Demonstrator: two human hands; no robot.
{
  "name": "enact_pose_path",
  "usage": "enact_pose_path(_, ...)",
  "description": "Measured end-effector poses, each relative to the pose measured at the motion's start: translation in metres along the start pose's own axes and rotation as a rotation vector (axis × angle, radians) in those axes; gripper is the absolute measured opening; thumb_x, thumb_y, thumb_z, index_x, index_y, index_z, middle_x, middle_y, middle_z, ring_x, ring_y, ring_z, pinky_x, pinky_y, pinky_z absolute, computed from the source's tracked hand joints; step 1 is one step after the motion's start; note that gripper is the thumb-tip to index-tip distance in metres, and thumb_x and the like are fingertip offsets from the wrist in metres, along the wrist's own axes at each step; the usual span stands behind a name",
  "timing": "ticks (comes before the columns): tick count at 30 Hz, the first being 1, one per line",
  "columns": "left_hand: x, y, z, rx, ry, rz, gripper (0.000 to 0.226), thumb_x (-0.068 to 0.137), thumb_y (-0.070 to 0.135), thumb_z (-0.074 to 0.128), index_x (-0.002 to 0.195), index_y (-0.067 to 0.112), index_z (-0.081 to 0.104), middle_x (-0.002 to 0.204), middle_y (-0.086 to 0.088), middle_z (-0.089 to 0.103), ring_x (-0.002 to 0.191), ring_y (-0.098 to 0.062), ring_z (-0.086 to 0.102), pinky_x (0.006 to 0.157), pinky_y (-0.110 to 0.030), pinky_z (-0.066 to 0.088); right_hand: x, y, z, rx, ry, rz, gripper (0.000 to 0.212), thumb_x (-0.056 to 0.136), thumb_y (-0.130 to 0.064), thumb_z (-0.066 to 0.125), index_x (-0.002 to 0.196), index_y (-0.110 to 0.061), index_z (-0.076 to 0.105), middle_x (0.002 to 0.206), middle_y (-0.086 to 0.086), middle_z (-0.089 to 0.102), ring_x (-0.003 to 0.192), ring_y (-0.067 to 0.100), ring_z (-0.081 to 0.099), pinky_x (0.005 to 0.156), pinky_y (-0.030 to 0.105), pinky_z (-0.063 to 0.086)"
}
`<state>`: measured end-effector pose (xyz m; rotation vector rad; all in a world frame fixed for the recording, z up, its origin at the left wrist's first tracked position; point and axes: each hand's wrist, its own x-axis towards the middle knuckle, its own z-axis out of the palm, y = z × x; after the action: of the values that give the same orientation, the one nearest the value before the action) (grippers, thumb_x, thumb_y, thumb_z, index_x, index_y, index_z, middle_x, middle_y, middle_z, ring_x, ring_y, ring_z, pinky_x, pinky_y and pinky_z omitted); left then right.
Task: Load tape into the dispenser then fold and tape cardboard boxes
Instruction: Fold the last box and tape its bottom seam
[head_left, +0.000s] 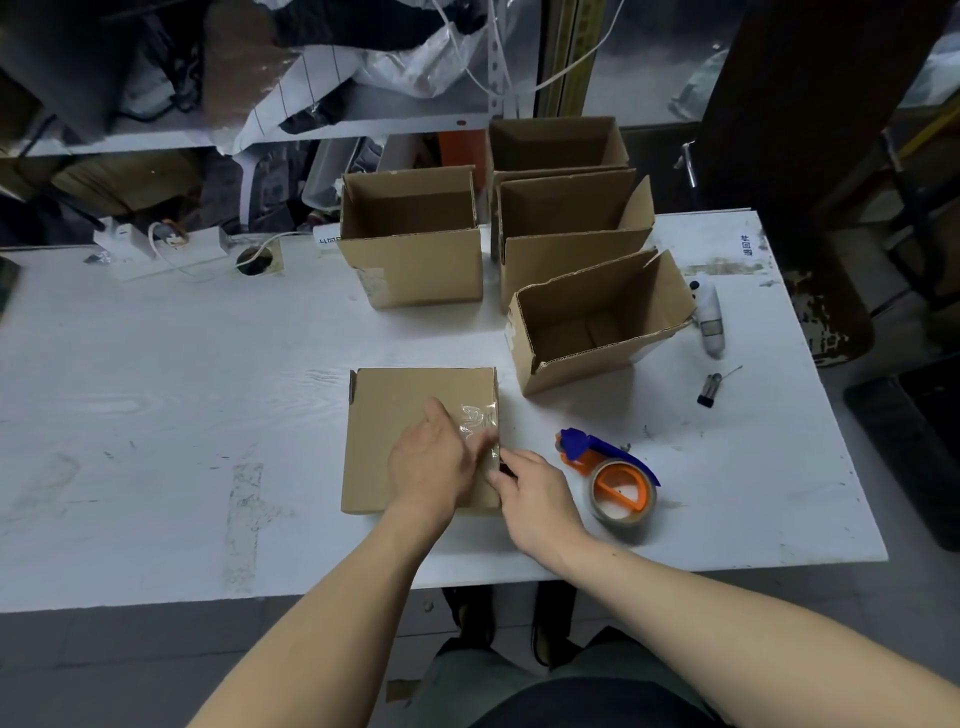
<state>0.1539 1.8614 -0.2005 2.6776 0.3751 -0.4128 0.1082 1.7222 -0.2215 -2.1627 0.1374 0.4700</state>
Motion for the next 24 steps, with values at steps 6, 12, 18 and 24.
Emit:
enact_pose_path(6,0.004,-0.016,-0.010,-0.113,-0.105,0.079,0.046,0.095,0.045,0.069,0.114,0.010,0.046,0.107,-0.014,0.070,0.102,-0.039,0.065,0.076,-0.042,0.045,0.004,-0.003,-0.010,0.094,-0.158,0.067,0.036,0.108,-0.027,0.052,0.143,-0.025,0.059,0.130,-0.005,0.053,0.119,0.014,0.054,0.097,0.019,0.035)
enact_pose_path(12,-0.005,-0.018,-0.010,-0.156,-0.083,0.071,0.051,0.085,0.052,0.077,0.100,0.016,0.045,0.095,-0.005,0.064,0.091,-0.032,0.060,0.069,-0.038,0.036,0.005,0.000,-0.002,0.066,-0.083,0.158,0.028,0.105,-0.031,0.053,0.118,-0.019,0.074,0.103,0.006,0.074,0.097,0.026,0.065,0.086,0.033,0.051)
enact_pose_path(18,-0.001,-0.013,-0.009,-0.185,-0.022,0.028,0.037,0.100,0.046,0.060,0.100,0.011,0.049,0.092,-0.012,0.068,0.091,-0.037,0.063,0.071,-0.044,0.043,0.002,-0.001,0.002,0.109,0.050,0.207,0.031,0.097,-0.036,0.065,0.100,-0.007,0.076,0.081,0.008,0.072,0.079,0.025,0.061,0.071,0.035,0.048)
enact_pose_path(24,0.002,-0.008,-0.005,-0.142,-0.019,0.025,0.031,0.103,0.038,0.056,0.101,0.009,0.049,0.096,-0.018,0.070,0.094,-0.041,0.064,0.076,-0.047,0.048,0.004,-0.002,-0.002,0.004,0.017,0.174,0.033,0.098,-0.041,0.065,0.116,-0.016,0.079,0.112,0.004,0.075,0.103,0.019,0.064,0.081,0.023,0.038)
